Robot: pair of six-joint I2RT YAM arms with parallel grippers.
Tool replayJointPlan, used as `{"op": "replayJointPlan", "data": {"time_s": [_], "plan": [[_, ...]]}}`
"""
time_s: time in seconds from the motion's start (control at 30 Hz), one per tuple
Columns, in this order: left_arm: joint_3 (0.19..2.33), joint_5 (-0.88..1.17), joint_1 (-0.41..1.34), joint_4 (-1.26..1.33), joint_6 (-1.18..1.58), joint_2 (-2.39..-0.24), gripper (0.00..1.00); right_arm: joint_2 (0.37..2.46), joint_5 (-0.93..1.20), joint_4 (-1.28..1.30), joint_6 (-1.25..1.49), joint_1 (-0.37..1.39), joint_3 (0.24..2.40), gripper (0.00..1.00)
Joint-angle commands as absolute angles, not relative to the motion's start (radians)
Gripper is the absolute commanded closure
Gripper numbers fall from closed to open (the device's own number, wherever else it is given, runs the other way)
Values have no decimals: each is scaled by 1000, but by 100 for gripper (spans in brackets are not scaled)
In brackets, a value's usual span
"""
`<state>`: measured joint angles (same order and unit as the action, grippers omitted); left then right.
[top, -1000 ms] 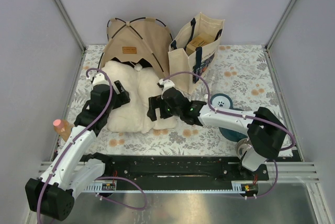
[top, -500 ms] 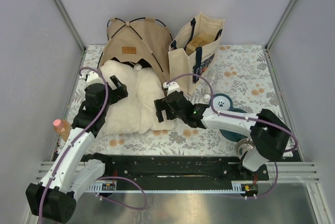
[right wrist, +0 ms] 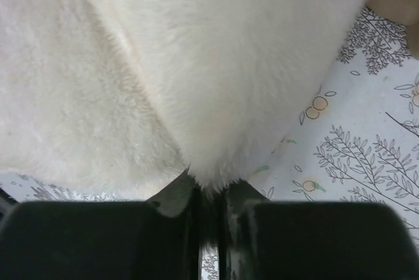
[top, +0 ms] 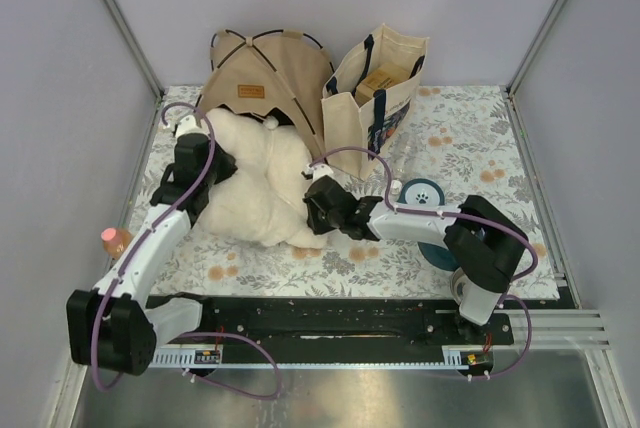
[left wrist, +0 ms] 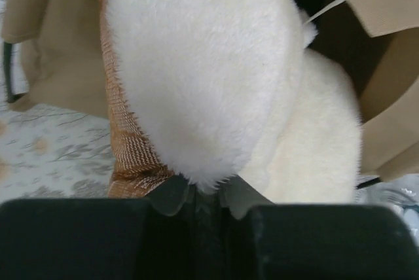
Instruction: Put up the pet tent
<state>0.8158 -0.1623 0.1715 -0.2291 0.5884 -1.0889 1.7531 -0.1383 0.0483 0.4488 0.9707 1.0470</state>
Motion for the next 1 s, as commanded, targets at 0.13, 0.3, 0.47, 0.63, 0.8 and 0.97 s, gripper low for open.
{"op": "replayJointPlan", "data": {"time_s": [0.13,0.3,0.47,0.63,0.8,0.97], "plan": [[979,121,184,-83,517,-1218,100,1707,-14,97,373,965,1176,100],[1051,95,184,-205,454,-1304,97,1692,27,140,301,965,1275,100],[1120,5,180,-307,483,-1414,91,1697,17,170,279,963,1356,100],[1157,-69,172,-304,534,-1502,89,1709,-29,178,259,960,1419,100],[1175,-45,166,-252,552,-1565,84,1759,-71,186,230,947,1495,100],[1178,-25,167,-252,546,-1527,35,1805,-87,213,221,927,1549,100]]}}
